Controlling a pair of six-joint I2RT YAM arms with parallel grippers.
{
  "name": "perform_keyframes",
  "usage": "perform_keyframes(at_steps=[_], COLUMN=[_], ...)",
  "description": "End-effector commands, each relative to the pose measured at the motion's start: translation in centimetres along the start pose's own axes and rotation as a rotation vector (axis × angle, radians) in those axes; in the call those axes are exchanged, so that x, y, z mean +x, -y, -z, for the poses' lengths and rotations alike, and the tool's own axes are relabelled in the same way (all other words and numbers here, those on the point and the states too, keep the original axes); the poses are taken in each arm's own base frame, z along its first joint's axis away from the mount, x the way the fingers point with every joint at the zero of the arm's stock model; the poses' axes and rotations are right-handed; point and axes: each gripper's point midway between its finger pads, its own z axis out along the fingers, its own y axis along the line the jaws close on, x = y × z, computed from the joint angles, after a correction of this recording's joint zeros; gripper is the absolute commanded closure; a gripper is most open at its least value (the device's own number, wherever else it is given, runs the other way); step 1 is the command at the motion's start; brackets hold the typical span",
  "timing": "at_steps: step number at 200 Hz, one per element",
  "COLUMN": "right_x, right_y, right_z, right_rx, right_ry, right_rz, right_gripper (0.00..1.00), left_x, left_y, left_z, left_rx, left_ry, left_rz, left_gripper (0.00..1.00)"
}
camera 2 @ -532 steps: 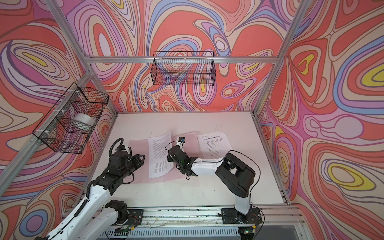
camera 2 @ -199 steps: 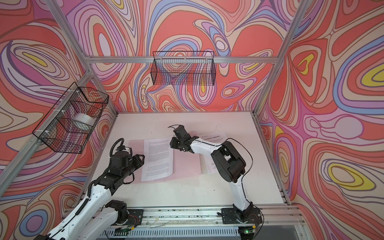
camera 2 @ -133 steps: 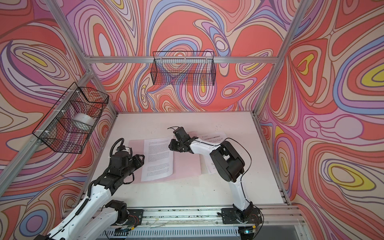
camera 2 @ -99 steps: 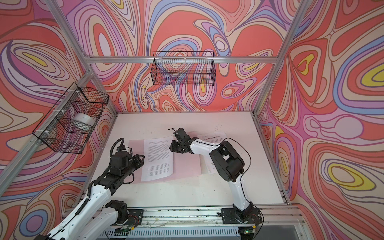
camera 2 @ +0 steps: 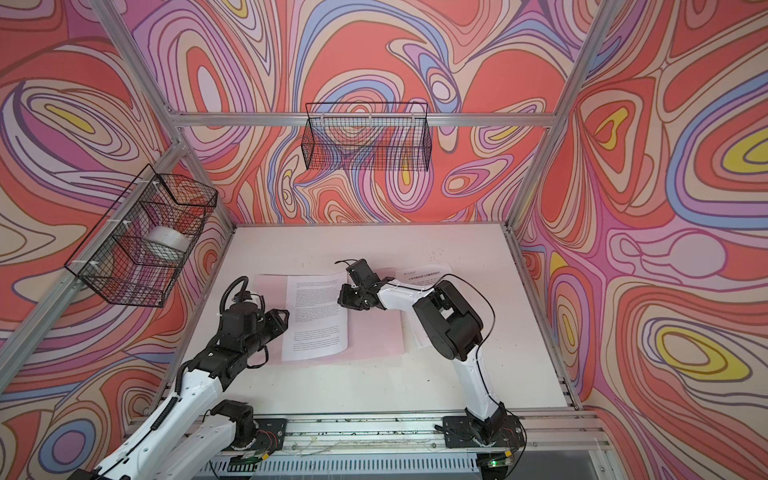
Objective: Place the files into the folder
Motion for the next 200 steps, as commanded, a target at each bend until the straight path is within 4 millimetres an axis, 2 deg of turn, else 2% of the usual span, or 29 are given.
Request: perform_keyframes(at_steps=[1,23,132,200], right_x=[-0.6,-0.9,-4.0,-2.8], right_y=[-0.3,-0.6,-1.2,-2.0], right_z=[-0.8,-0.6,2.8,2.2], right_rx=[-0.037,-0.050,-0.003,0.005], right_ry=[0.002,0.013,0.176,0.170], right_rz=[-0.019,-0.031,-0.074,-0.080], right_gripper=[0.85,1.00,1.00,1.00], left_x=[0.1,0.0,0.0,0.2], left_y=[-0.6,-0.8,-0.9,-1.2], left_z=[0.1,0.2,0.3,0.2], left_rx=[-0.018,-0.024,-0.027,-0.036], left_ry=[0.010,0.013,0.015,0.013], left_rz=[-0.009,-0.013,-0.009,-0.004], left_gripper=[0.55,0.55,0.55,0.55])
